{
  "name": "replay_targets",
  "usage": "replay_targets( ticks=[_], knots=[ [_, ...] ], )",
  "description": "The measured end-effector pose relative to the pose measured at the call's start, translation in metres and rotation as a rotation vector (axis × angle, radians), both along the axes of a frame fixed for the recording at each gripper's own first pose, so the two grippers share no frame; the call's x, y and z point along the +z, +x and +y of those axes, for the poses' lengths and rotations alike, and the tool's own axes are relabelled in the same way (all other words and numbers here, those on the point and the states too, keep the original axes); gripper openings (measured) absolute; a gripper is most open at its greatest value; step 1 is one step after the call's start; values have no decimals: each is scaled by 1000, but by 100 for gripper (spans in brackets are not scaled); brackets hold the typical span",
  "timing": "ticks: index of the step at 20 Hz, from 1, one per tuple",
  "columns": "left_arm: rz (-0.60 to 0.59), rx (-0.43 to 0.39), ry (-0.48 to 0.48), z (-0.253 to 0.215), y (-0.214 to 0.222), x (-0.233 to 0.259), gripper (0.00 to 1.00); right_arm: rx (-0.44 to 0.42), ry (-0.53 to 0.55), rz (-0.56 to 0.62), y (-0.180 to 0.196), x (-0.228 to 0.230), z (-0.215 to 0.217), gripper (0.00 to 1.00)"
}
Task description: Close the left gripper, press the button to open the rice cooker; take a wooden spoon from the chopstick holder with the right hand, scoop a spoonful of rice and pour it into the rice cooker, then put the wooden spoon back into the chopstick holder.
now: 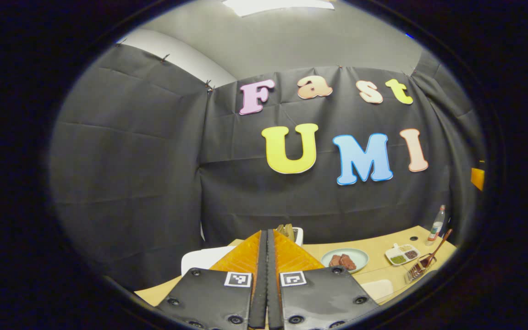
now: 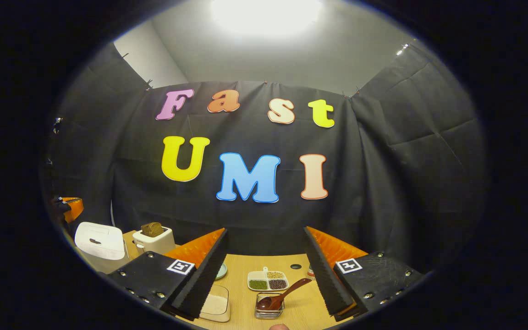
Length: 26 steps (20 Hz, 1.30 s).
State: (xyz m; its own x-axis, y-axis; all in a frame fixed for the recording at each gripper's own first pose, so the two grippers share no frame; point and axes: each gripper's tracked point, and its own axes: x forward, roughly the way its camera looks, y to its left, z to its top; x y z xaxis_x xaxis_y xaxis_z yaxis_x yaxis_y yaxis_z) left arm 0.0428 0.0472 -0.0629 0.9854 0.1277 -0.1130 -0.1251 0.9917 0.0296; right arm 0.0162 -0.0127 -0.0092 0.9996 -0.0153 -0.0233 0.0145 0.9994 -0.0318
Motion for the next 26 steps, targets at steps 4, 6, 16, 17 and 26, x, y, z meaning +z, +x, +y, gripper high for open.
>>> replay_targets(
  ticks=[4, 6, 16, 17, 26],
  knots=[
    [42, 24, 6, 20, 15, -25, 9, -15, -11, 4, -3, 2, 0, 96],
    [77, 49, 14, 31, 21, -46, 9, -21, -21, 7, -6, 2, 1, 96],
    [247, 62, -10, 47, 38, -131, 9, -90, -5, 52, -17, -9, -20, 97],
    [261, 66, -14, 49, 40, -136, 9, -96, -1, 57, -19, -11, -23, 96],
    [328, 86, 3, 58, 33, -169, 9, -107, 7, 79, -19, -20, -27, 97]
  ],
)
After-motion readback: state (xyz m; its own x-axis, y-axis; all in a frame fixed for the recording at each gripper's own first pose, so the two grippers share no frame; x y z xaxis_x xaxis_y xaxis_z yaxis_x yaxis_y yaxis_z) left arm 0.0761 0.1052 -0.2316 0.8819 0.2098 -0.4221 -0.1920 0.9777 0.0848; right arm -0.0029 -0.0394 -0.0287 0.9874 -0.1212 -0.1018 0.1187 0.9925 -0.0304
